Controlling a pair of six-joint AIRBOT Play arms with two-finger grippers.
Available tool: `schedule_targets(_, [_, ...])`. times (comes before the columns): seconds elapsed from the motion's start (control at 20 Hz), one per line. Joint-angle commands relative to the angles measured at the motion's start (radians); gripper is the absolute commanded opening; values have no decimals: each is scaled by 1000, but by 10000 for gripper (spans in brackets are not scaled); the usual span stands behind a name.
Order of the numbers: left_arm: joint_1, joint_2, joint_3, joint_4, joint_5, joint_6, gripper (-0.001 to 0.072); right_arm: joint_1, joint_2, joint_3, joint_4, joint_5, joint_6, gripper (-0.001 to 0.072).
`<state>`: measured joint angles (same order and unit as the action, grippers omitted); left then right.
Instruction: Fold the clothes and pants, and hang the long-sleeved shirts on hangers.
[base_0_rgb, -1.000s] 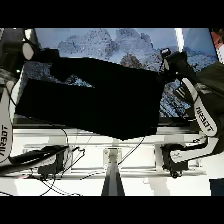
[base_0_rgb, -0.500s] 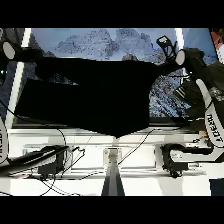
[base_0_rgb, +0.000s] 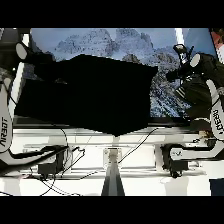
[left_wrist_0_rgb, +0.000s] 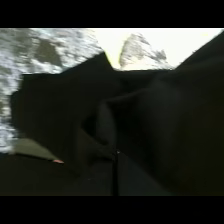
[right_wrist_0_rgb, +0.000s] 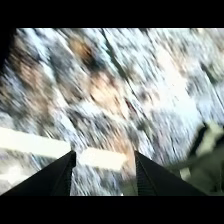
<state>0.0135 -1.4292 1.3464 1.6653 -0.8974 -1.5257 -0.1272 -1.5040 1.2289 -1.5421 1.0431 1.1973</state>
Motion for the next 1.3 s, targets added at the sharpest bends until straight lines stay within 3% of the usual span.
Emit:
schedule_targets(0.0, [-43,-28,0,-16,0,0,9,-2,2,7,83,116,25,420])
schedule_targets(0.1, [-56,-33,0,-17,0,0,9,35,6,7,165,162,16,422])
schedule_targets(0.15, [-63,-34,0,-16,0,0,9,60,6,7,176,164,17,487])
schedule_targets(0.2, [-63,-34,0,-17,0,0,9,88,6,7,190,162,18,624])
schedule_targets(0.25, [-63,-34,0,-17,0,0,9,124,6,7,209,150,18,711])
schedule_targets(0.35, [-63,-34,0,-17,0,-1,9,207,6,7,220,92,22,703])
schedule_targets(0.45, [-63,-34,0,-17,0,-3,9,297,6,18,217,-1,22,642])
schedule_targets(0.5, [-63,-34,0,-17,0,-3,9,342,6,31,217,-59,22,499])
schedule_targets(0.6, [-63,-34,0,-17,0,-3,9,418,5,53,201,-201,23,331])
schedule_targets(0.65, [-63,-34,0,-17,0,-3,9,445,2,55,194,-279,27,115])
schedule_targets(0.7, [-63,-34,0,-17,0,-3,9,461,-12,55,183,-339,54,17])
schedule_targets(0.85, [-63,-34,0,-17,-1,-3,9,454,-85,55,171,-294,200,16])
schedule_targets(1.25, [-62,-34,0,-16,0,-3,9,271,-116,55,-195,290,168,16])
